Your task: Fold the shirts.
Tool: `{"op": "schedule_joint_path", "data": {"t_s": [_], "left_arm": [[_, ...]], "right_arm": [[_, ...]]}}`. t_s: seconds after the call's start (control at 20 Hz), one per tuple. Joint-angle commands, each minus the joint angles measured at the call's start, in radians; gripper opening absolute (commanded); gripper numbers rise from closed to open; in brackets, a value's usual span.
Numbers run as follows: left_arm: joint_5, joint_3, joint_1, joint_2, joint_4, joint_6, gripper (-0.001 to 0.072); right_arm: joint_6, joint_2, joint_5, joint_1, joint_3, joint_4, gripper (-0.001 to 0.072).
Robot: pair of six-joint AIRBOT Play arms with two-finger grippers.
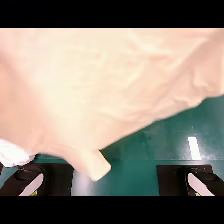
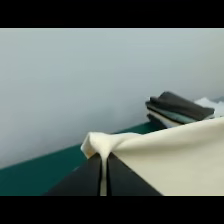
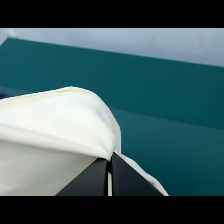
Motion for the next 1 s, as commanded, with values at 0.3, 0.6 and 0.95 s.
{"op": "schedule_joint_path", "data": {"t_s": [0.3, 0.6, 0.95], "left_arm": [[0.044, -0.501, 0.001, -0.399, 0.089, -0.023, 0.0022], [0.229, -0.527, 0.001, -0.67, 0.101, -0.104, 0.038], [-0.171, -0.543, 0.13, -0.547, 0.18, -0.158, 0.0661]], "right_arm": [[0.0, -0.602, 0.124, 0.146, 0.017, 0.0, 0.0012], [0.0, -0.843, 0.006, 0.151, 0.017, 0.01, 0.0056], [-0.063, -0.707, 0.163, 0.072, -0.015, 0.01, 0.0429]]}}
